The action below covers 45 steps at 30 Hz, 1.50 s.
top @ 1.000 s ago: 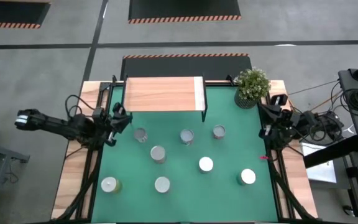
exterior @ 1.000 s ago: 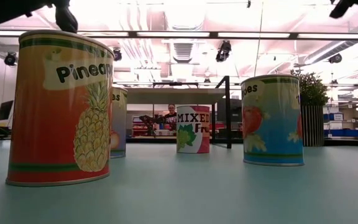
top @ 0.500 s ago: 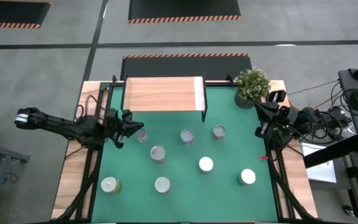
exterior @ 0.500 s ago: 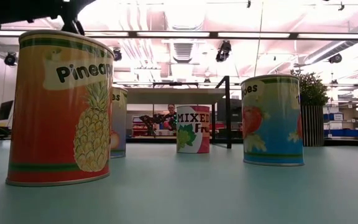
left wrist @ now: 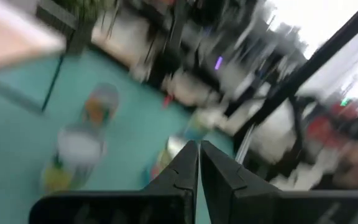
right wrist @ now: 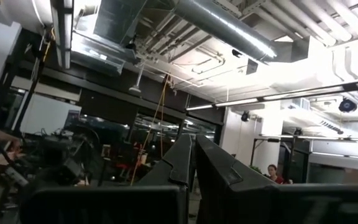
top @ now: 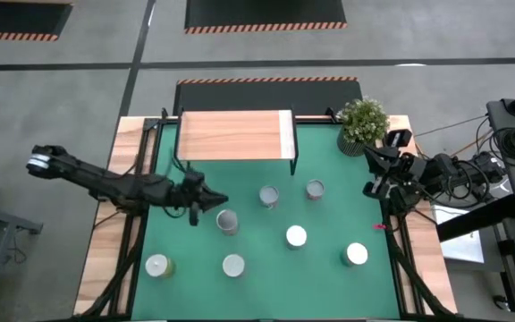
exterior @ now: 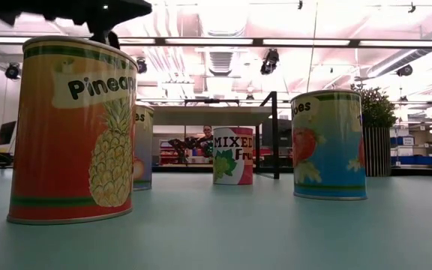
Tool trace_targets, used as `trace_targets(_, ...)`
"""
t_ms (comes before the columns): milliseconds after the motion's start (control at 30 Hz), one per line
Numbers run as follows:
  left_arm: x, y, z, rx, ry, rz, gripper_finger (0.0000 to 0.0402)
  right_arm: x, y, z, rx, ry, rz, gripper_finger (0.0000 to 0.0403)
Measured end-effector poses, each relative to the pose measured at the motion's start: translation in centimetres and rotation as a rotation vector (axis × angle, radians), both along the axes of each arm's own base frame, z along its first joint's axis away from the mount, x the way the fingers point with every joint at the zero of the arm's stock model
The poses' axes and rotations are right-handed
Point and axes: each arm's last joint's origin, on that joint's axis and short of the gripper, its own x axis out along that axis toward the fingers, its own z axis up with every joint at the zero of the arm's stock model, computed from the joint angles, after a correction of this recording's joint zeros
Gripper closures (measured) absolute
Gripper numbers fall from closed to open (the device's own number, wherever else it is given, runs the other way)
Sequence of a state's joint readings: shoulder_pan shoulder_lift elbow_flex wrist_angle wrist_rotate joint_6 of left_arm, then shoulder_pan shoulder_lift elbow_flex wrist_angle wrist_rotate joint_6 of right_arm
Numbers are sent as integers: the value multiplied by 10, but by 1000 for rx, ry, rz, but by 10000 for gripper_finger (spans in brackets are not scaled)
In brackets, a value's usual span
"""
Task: Pick and place cans onto a shelf
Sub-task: Put the canned peaches on the shelf
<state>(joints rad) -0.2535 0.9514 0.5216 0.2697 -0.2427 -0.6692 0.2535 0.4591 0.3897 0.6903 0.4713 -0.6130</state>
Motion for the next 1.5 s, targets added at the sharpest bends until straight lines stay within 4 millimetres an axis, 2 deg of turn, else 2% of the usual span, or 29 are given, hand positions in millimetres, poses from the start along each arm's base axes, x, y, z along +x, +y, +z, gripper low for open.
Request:
trace_targets(267, 24, -28, 9, 3, 539, -14, 402, 0, 0, -1, 7, 4, 6, 390)
trace_targets(433, 44, -37, 15, 9, 720, 33, 399, 1, 0, -1, 4, 15, 6, 390)
trace_targets(533, 57, -37, 18, -1, 787, 71, 384, 1, 0, -2, 2, 25, 5, 390)
trace_targets(700, 70, -41, 20, -5, 906, 96, 322, 2, 1, -3, 0, 33, 5, 390)
trace_targets(900, 82, -46, 10, -24, 948, 130, 206, 4, 1, -5, 0, 51, 8, 390)
trace_targets(1133, 82, -46, -5, 1, 1013, 153, 90, 4, 1, -5, 16, 49, 18, 390)
trace_targets(1267, 83, -45, -5, 24, 1003, 179, 60, 4, 1, -5, 16, 50, 18, 390)
trace_targets(1500, 82, -43, -6, 59, 999, 212, 60, 4, 1, -5, 16, 51, 18, 390)
